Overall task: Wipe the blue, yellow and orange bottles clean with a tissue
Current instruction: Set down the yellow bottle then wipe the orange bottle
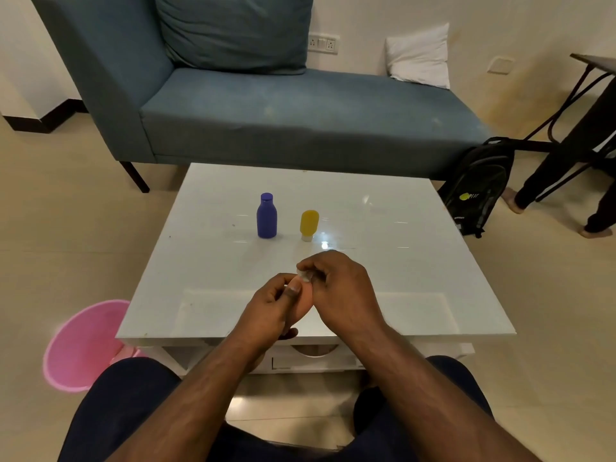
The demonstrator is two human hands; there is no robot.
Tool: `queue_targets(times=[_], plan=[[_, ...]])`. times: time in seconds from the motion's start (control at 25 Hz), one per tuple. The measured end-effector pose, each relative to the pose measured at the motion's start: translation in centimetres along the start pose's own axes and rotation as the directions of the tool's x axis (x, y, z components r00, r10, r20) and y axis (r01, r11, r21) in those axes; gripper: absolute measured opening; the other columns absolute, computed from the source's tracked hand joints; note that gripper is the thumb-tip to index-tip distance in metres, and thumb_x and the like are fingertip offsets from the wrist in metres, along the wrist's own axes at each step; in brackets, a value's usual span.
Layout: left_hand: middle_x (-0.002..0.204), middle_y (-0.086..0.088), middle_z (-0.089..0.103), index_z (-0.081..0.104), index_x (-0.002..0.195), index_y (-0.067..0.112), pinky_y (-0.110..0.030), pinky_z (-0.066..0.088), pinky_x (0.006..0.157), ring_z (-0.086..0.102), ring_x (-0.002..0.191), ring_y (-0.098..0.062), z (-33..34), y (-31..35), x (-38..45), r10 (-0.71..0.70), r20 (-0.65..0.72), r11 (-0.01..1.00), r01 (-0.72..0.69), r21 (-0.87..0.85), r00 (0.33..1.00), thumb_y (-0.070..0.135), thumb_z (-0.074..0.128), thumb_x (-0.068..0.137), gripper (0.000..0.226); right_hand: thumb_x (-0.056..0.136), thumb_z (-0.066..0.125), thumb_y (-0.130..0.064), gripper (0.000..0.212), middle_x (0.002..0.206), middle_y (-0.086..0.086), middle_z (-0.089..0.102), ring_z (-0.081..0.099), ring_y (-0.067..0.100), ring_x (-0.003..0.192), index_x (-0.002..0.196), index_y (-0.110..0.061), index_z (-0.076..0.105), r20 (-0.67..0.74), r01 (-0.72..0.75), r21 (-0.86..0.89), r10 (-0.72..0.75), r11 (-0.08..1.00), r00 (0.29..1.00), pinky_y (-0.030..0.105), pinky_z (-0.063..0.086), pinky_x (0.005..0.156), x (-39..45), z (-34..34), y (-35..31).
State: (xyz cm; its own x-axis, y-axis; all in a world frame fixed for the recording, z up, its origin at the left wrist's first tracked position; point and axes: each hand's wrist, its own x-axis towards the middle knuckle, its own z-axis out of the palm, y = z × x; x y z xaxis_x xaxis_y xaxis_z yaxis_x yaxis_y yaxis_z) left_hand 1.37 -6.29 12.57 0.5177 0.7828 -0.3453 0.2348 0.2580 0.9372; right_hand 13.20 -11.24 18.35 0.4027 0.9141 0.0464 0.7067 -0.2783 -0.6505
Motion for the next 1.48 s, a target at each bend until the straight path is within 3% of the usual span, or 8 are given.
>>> queue_targets(times=[0.12,0.36,0.52,0.68,1.0,1.12,1.36,1.48], plan=[[0.127,-0.002,0.063,0.059,0.119,0.037,-0.036,0.062,0.078,0.064,0.109,-0.026,0.1,0.7,0.3,-0.007,-0.011,0.999,0.006,-0.038,1.0,0.051,0.047,0.099,0.027,0.091,0.057,-0.013,0.021,0.106,-0.007,0.065,0.053,0.002,0.088,0.107,-0.022,0.067,-0.064,0.042,0.047,-0.039,0.998,0.997,0.003,0.034,0.08,0.9,-0.2,-0.2],[0.117,-0.006,0.067,0.054,0.125,0.032,-0.036,0.061,0.072,0.069,0.1,-0.028,-0.4,1.6,0.3,-0.044,-0.068,0.98,0.03,-0.195,0.997,0.044,0.041,0.104,0.027,0.09,0.059,-0.011,0.017,0.099,-0.01,0.064,0.054,0.0,0.087,0.097,-0.022,0.069,-0.227,0.089,0.073,-0.071,0.993,0.971,-0.001,0.036,0.079,-0.5,1.0,0.7],[0.121,-0.01,0.068,0.053,0.132,0.028,-0.035,0.06,0.069,0.071,0.101,-0.029,0.1,1.2,0.1,-0.067,-0.041,0.969,0.056,-0.24,0.997,0.05,0.041,0.102,0.038,0.091,0.058,-0.014,0.016,0.099,-0.011,0.062,0.054,0.0,0.085,0.101,-0.022,0.069,-0.201,0.098,0.101,-0.076,0.99,0.977,-0.001,0.035,0.076,0.7,0.3,-0.2],[0.119,-0.01,0.071,0.056,0.129,0.027,-0.039,0.061,0.066,0.075,0.093,-0.025,-0.2,2.5,0.1,-0.102,-0.005,0.902,0.091,-0.423,0.995,0.038,0.038,0.107,0.031,0.09,0.056,-0.014,0.018,0.099,-0.011,0.056,0.051,-0.003,0.086,0.101,-0.021,0.067,-0.244,0.119,0.136,-0.084,0.984,0.966,-0.001,0.035,0.077,-1.2,1.6,-0.6],[0.132,-0.018,0.064,0.05,0.141,0.02,-0.055,0.062,0.076,0.073,0.102,-0.035,-1.1,3.0,0.4,-0.174,0.072,0.786,0.183,-0.59,0.982,0.034,0.043,0.107,0.038,0.09,0.057,-0.019,0.017,0.102,-0.008,0.061,0.053,0.003,0.087,0.104,-0.024,0.067,-0.171,0.123,0.03,-0.116,0.992,0.978,0.003,0.035,0.075,-0.5,1.2,-1.0],[0.127,-0.021,0.065,0.046,0.144,0.016,-0.053,0.063,0.071,0.075,0.092,-0.033,-1.6,2.8,0.8,-0.244,0.066,0.719,0.226,-0.657,0.968,0.034,0.044,0.107,0.042,0.089,0.056,-0.01,0.023,0.103,-0.008,0.06,0.053,0.003,0.09,0.106,-0.021,0.067,-0.089,0.18,0.015,-0.178,0.984,0.98,0.004,0.034,0.08,-2.6,2.0,-0.9],[0.129,-0.019,0.063,0.047,0.145,0.023,-0.052,0.062,0.066,0.075,0.095,-0.036,-0.7,1.2,0.1,-0.245,0.098,0.71,0.248,-0.659,0.964,0.026,0.042,0.108,0.038,0.088,0.055,-0.009,0.024,0.102,-0.004,0.062,0.054,0.006,0.088,0.106,-0.019,0.067,-0.072,0.073,-0.013,-0.074,0.997,0.995,0.004,0.035,0.075,-1.0,2.2,0.6],[0.129,-0.02,0.058,0.042,0.15,0.023,-0.049,0.062,0.059,0.071,0.097,-0.037,-1.0,0.1,0.2,-0.309,0.059,0.644,0.254,-0.722,0.949,0.02,0.041,0.108,0.042,0.088,0.054,-0.008,0.024,0.098,-0.007,0.061,0.053,0.003,0.087,0.104,-0.019,0.068,-0.007,0.128,-0.015,-0.128,0.992,0.992,0.005,0.037,0.076,-2.9,3.1,1.1]])
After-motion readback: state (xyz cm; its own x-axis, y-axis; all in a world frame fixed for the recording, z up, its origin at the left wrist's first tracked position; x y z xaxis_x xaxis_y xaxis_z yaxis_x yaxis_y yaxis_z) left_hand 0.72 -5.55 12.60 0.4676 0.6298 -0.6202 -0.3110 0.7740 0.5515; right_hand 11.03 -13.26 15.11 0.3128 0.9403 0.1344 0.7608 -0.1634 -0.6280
